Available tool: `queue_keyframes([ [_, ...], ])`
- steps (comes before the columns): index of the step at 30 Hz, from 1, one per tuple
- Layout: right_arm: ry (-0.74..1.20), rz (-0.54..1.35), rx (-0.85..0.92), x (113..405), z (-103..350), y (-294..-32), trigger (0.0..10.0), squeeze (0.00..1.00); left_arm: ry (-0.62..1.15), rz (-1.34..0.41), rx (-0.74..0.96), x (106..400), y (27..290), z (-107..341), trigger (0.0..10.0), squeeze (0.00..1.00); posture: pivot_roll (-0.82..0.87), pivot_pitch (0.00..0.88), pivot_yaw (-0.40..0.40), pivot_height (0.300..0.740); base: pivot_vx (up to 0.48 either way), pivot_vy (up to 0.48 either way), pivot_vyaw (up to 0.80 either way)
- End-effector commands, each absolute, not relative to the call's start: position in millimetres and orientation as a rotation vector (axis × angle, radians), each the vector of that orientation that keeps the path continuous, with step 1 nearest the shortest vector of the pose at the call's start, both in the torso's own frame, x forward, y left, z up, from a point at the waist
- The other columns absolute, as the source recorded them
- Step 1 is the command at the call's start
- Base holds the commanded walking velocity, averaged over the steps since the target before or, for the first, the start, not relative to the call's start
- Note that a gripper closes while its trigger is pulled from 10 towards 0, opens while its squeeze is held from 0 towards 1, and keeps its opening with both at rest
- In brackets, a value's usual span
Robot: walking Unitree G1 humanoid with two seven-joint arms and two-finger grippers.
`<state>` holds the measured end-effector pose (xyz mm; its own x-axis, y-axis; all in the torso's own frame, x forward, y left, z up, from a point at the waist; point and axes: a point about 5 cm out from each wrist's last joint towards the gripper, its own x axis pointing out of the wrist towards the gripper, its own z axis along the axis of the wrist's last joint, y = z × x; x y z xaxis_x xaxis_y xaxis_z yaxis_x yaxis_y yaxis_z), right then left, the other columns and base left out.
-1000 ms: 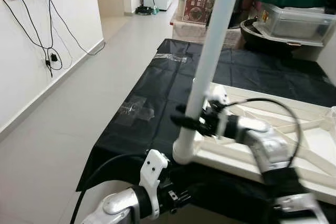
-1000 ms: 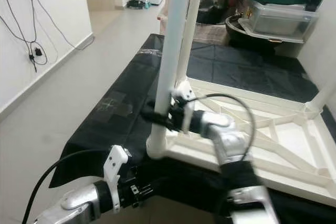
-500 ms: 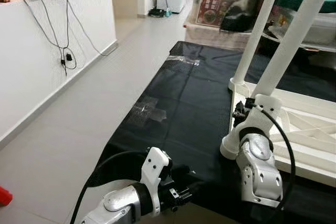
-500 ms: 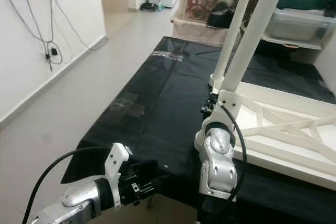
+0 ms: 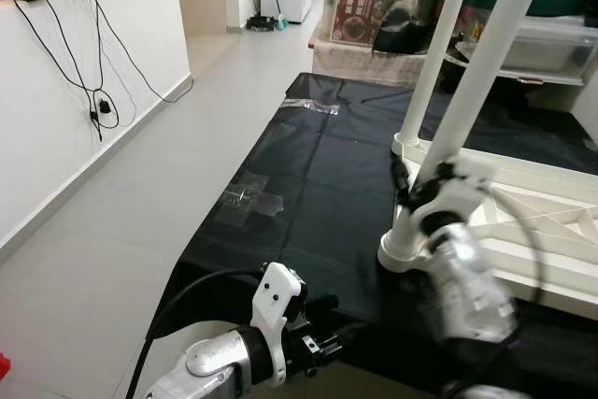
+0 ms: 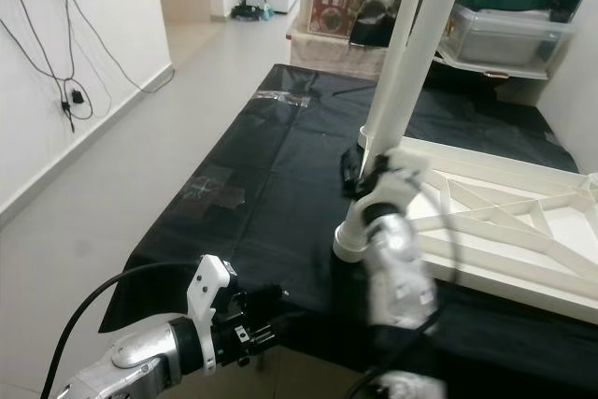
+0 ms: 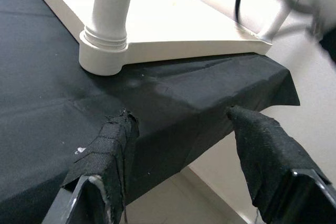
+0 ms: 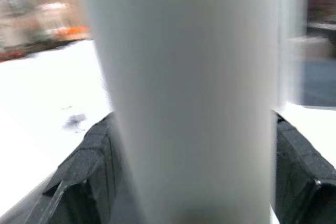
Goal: Building children table
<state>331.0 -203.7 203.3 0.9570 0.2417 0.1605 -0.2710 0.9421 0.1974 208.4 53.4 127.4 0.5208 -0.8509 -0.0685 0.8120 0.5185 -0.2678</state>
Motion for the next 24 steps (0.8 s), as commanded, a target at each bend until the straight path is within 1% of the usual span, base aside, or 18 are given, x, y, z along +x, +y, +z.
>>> queue_keyframes([
  [1, -0.081, 0.446, 0.261, 331, 199, -198, 10.0, 0.00, 0.212, -1.009, -0.208, 209, 52, 124, 10.0, 0.00, 0.19, 0.003, -0.086, 0.740, 0.000, 0.000, 0.00],
  [2, -0.065, 0.507, 0.249, 332, 201, -199, 10.0, 0.00, 0.212, -1.010, -0.208, 209, 52, 124, 10.0, 0.00, 0.19, 0.003, -0.086, 0.740, 0.000, 0.000, 0.00],
  [4, -0.065, 0.507, 0.249, 332, 201, -199, 10.0, 0.00, 0.212, -1.010, -0.208, 209, 52, 124, 10.0, 0.00, 0.19, 0.003, -0.086, 0.740, 0.000, 0.000, 0.00],
  [5, -0.048, 0.532, 0.216, 337, 204, -200, 10.0, 0.00, 0.212, -1.011, -0.207, 210, 52, 124, 10.0, 0.00, 0.20, 0.001, -0.087, 0.740, 0.000, 0.000, 0.00],
  [7, -0.032, 0.817, 0.174, 341, 213, -186, 10.0, 0.00, 0.211, -1.009, -0.203, 210, 53, 124, 10.0, 0.00, 0.22, 0.002, -0.095, 0.740, 0.000, 0.000, 0.00],
  [8, -0.032, 0.817, 0.174, 341, 213, -186, 10.0, 0.00, 0.211, -1.009, -0.203, 210, 53, 124, 10.0, 0.00, 0.22, 0.002, -0.095, 0.740, 0.000, 0.000, 0.00],
  [9, -0.013, 0.977, 0.147, 340, 216, -178, 10.0, 0.00, 0.211, -1.007, -0.201, 210, 53, 124, 10.0, 0.00, 0.22, 0.002, -0.095, 0.740, 0.000, 0.000, 0.00],
  [11, -0.013, 0.977, 0.147, 340, 216, -178, 10.0, 0.00, 0.211, -1.007, -0.201, 210, 53, 124, 10.0, 0.00, 0.22, 0.002, -0.095, 0.740, 0.000, 0.000, 0.00],
  [13, 0.022, 1.184, 0.115, 336, 216, -166, 10.0, 0.00, 0.211, -1.004, -0.199, 209, 53, 124, 10.0, 0.00, 0.23, 0.006, -0.101, 0.740, 0.000, 0.000, 0.00],
  [14, 0.022, 1.184, 0.115, 336, 216, -166, 10.0, 0.00, 0.211, -1.004, -0.199, 209, 53, 124, 10.0, 0.00, 0.23, 0.006, -0.101, 0.740, 0.000, 0.000, 0.00],
  [16, 0.089, 1.325, 0.057, 333, 211, -155, 10.0, 0.00, 0.212, -1.004, -0.199, 209, 54, 124, 10.0, 0.00, 0.23, 0.009, -0.099, 0.740, 0.000, 0.000, 0.00],
  [17, 0.089, 1.325, 0.057, 333, 211, -155, 10.0, 0.00, 0.212, -1.004, -0.199, 209, 54, 124, 10.0, 0.00, 0.23, 0.009, -0.099, 0.740, 0.000, 0.000, 0.00],
  [18, 0.121, 1.370, 0.034, 331, 208, -152, 10.0, 0.00, 0.212, -1.004, -0.199, 209, 54, 124, 10.0, 0.00, 0.23, 0.009, -0.099, 0.740, 0.000, 0.000, 0.00],
  [19, 0.164, 1.381, -0.016, 331, 201, -149, 1.6, 0.00, 0.213, -1.004, -0.200, 208, 54, 124, 10.0, 0.00, 0.23, 0.009, -0.098, 0.740, 0.000, 0.000, 0.00],
  [20, 0.191, 1.384, -0.048, 331, 197, -147, 1.6, 0.00, 0.214, -1.005, -0.200, 208, 54, 124, 10.0, 0.00, 0.23, 0.009, -0.098, 0.740, 0.000, 0.000, 0.00],
  [21, 0.202, 1.355, -0.100, 332, 191, -146, 0.0, 0.00, 0.214, -1.005, -0.201, 208, 54, 124, 10.0, 0.00, 0.23, 0.011, -0.100, 0.740, 0.000, 0.000, 0.00],
  [24, 0.208, 1.339, -0.135, 333, 188, -146, 0.0, 0.00, 0.215, -1.006, -0.201, 208, 53, 124, 10.0, 0.00, 0.23, 0.011, -0.100, 0.740, 0.000, 0.000, 0.00],
])
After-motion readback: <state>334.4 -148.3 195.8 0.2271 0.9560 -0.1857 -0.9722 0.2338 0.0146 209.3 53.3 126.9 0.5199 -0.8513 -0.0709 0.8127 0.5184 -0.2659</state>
